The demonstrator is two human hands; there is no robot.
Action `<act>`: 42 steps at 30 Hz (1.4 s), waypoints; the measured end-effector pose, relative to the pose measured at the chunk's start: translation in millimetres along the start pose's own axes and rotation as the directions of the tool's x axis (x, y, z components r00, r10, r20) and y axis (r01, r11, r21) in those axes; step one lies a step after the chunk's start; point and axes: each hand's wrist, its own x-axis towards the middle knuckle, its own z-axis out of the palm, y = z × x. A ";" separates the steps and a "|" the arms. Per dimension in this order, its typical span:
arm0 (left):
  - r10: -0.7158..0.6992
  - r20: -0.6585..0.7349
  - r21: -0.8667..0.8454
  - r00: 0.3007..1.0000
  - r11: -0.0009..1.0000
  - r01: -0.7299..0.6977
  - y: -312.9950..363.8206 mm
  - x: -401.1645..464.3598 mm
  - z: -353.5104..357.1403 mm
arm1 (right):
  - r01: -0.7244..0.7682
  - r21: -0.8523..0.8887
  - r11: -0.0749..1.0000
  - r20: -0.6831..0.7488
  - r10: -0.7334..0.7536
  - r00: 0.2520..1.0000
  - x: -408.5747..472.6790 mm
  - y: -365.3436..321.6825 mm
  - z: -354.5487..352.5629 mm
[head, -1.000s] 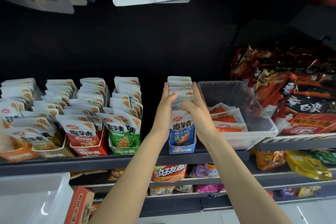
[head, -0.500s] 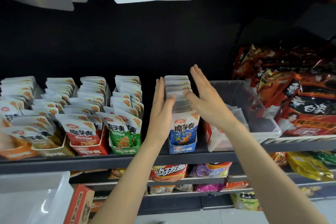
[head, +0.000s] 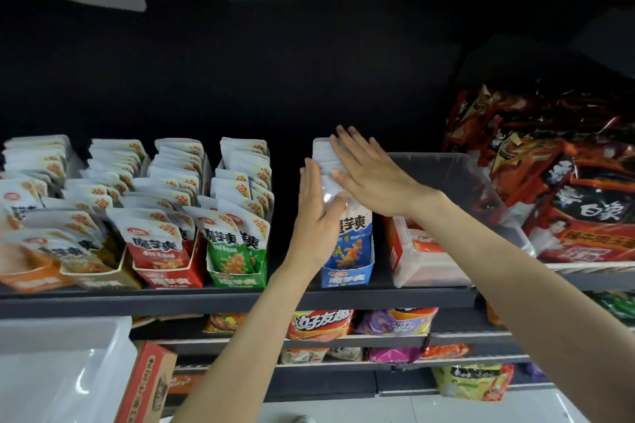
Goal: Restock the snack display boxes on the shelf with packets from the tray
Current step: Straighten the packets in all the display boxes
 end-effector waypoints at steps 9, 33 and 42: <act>0.014 -0.072 0.101 0.997 0.995 -0.007 -5.5 21.8 -0.3 | -0.069 0.159 0.985 -0.067 0.080 0.994 25.6 2.1 4.0; -0.028 -0.003 -0.298 1.000 0.954 0.026 -15.4 14.1 -5.4 | -0.084 0.983 -0.163 0.158 0.522 0.838 -28.7 -44.0 47.1; -0.042 0.091 -0.483 0.995 0.872 0.081 -10.5 -4.1 -4.8 | -0.112 0.976 -0.187 0.184 0.433 0.882 -42.0 -44.3 42.5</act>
